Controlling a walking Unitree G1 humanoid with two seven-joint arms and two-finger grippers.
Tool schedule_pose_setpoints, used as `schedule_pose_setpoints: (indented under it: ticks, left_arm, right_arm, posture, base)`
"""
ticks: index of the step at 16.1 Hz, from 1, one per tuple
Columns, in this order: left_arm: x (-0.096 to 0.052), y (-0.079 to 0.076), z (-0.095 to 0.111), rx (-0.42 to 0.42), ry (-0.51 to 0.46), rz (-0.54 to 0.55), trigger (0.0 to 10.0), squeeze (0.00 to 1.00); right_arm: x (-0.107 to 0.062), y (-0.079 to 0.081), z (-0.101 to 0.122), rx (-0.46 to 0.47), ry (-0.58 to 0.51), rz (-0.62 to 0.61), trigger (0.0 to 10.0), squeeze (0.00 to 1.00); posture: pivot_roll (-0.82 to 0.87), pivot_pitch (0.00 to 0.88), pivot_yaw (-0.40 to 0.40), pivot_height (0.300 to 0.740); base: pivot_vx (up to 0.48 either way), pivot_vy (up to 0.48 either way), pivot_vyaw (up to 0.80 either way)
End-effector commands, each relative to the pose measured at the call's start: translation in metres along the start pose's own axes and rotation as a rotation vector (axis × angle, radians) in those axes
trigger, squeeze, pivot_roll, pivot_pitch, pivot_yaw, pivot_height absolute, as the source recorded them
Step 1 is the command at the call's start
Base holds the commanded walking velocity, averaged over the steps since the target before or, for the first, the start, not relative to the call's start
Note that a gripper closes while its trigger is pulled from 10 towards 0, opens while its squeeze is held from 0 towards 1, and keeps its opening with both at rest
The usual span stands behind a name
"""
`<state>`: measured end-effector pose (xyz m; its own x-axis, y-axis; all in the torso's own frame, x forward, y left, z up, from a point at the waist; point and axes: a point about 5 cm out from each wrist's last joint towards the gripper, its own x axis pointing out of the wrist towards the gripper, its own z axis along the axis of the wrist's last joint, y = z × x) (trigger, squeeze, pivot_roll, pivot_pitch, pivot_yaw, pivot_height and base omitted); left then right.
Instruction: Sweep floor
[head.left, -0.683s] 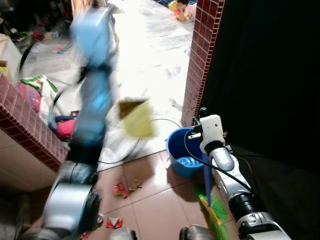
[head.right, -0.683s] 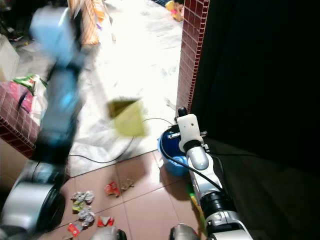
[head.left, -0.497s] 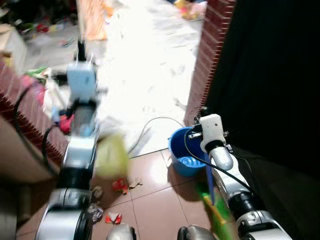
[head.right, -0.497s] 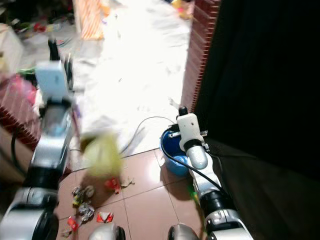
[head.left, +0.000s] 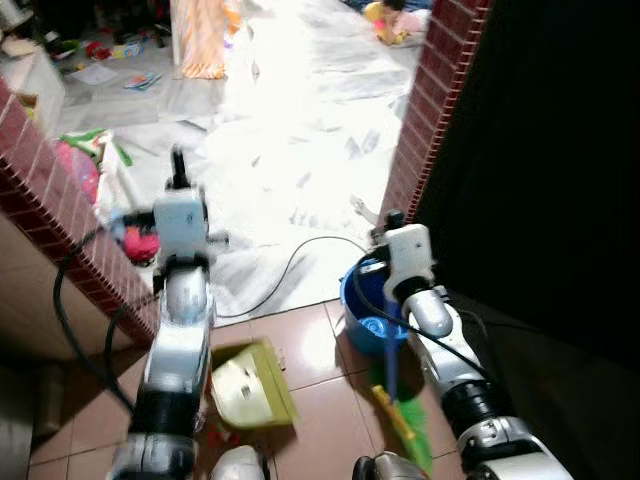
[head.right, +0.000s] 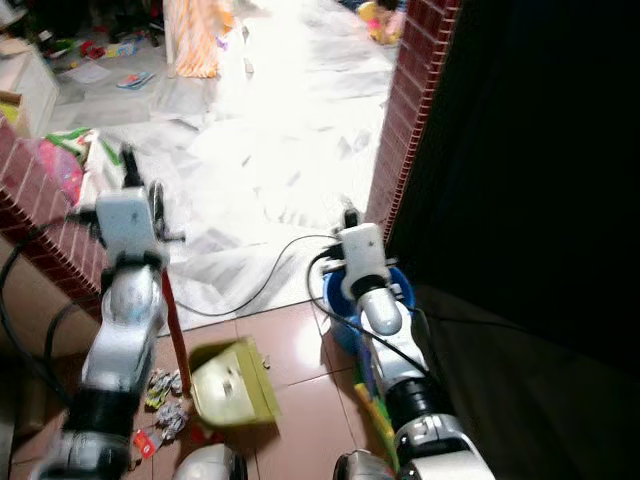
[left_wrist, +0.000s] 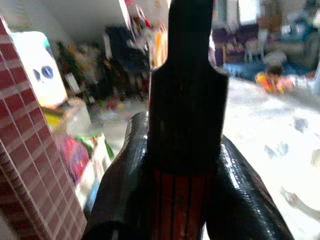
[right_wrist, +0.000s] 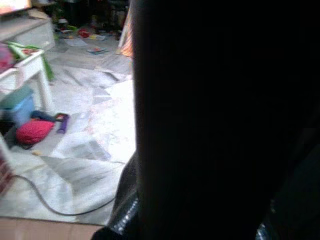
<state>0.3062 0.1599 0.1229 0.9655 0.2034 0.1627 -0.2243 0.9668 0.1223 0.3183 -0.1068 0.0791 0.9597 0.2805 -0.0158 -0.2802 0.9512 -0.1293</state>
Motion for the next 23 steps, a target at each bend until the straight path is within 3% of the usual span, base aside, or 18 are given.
schedule_pose_setpoints:
  ticks: [1, 3, 5, 6, 11, 23]
  left_arm:
    - [-0.007, -0.002, -0.006, 0.011, 0.021, -0.015, 10.0, 0.00]
    - [-0.011, -0.006, -0.014, 0.006, 0.080, -0.017, 10.0, 0.00]
    - [-0.011, -0.010, -0.011, -0.003, 0.068, -0.040, 10.0, 0.00]
    - [-0.011, -0.012, -0.011, -0.002, 0.068, -0.050, 10.0, 0.00]
    - [-0.011, -0.017, -0.008, -0.002, 0.056, -0.074, 10.0, 0.00]
    - [-0.008, -0.021, -0.006, -0.016, 0.054, -0.085, 10.0, 0.00]
  right_arm:
    - [0.001, 0.001, 0.010, 0.035, -0.058, 0.016, 10.0, 0.00]
    - [0.002, -0.002, 0.014, 0.041, -0.081, -0.001, 10.0, 0.00]
    - [0.005, -0.006, 0.017, 0.059, -0.093, -0.017, 10.0, 0.00]
    - [0.007, -0.008, 0.029, 0.066, -0.147, -0.021, 10.0, 0.00]
    - [0.007, -0.006, 0.031, 0.072, -0.151, -0.014, 10.0, 0.00]
    - [0.008, -0.009, 0.027, 0.075, -0.129, -0.026, 10.0, 0.00]
  posture:
    - [0.00, 0.000, 0.003, 0.740]
    - [0.01, 0.000, 0.004, 0.740]
    - [0.01, 0.000, 0.005, 0.740]
    - [0.00, 0.000, 0.008, 0.740]
    - [0.00, 0.000, 0.008, 0.740]
    - [0.00, 0.000, 0.002, 0.740]
  base:
    - [0.000, 0.000, 0.00]
    - [0.000, 0.000, 0.79]
    - [0.000, 0.000, 0.79]
    - [0.000, 0.000, 0.79]
    - [0.000, 0.000, 0.74]
    - [-0.042, 0.000, 0.00]
